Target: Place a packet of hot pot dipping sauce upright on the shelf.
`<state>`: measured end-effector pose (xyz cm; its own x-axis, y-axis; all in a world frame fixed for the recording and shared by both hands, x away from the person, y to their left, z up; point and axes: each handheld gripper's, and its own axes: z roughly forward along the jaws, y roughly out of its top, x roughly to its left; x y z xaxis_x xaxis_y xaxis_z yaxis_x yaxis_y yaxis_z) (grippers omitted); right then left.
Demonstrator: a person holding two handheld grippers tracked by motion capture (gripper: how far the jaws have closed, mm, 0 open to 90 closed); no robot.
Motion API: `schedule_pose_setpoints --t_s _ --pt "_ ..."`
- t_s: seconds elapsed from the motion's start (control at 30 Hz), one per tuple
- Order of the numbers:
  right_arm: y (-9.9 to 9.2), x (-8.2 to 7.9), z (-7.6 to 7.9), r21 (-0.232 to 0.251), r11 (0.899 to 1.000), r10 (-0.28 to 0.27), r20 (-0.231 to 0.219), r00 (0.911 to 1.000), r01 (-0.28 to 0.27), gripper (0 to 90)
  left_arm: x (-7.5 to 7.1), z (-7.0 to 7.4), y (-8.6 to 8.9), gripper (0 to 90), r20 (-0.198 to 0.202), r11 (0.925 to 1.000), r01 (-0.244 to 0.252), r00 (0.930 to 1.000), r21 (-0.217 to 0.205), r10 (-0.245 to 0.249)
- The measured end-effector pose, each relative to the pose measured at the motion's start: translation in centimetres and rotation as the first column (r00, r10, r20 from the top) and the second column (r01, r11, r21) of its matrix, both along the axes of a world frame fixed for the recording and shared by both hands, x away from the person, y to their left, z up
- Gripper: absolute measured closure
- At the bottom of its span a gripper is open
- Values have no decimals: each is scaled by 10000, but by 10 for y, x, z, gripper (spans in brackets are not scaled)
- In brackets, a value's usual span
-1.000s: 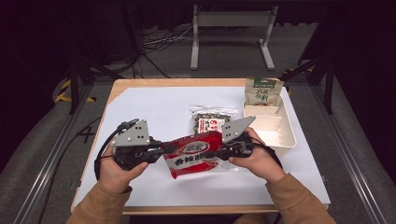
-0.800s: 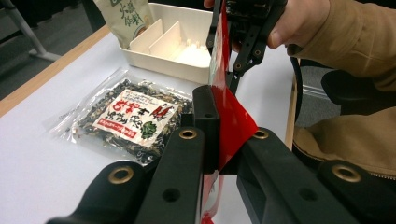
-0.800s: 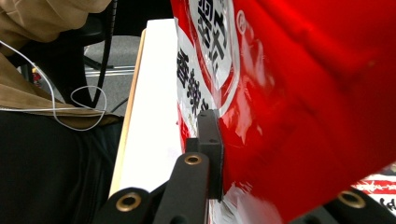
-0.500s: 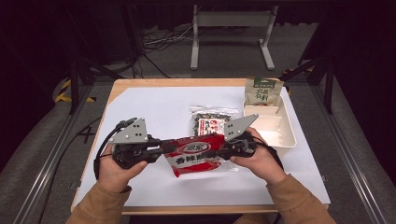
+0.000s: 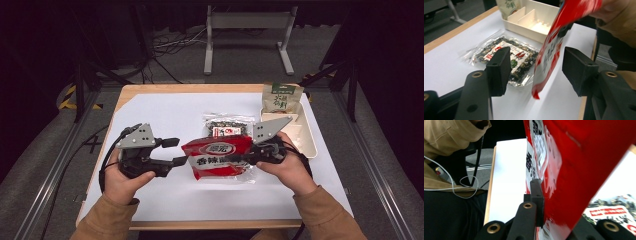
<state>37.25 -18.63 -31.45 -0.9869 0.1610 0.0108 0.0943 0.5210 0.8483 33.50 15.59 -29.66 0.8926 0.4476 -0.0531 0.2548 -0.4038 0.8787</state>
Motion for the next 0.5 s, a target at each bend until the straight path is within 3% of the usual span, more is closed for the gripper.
schedule_pose_setpoints --t_s 0.23,0.5 --pt "-14 5 11 131 9984 -544 173 9984 542 897 13 -12 10 399 -189 9984 -560 9982 64 561" --pt "-28 15 24 258 9934 -1124 391 9929 1114 897 26 -27 22 390 -349 9921 -1244 9915 169 1249"
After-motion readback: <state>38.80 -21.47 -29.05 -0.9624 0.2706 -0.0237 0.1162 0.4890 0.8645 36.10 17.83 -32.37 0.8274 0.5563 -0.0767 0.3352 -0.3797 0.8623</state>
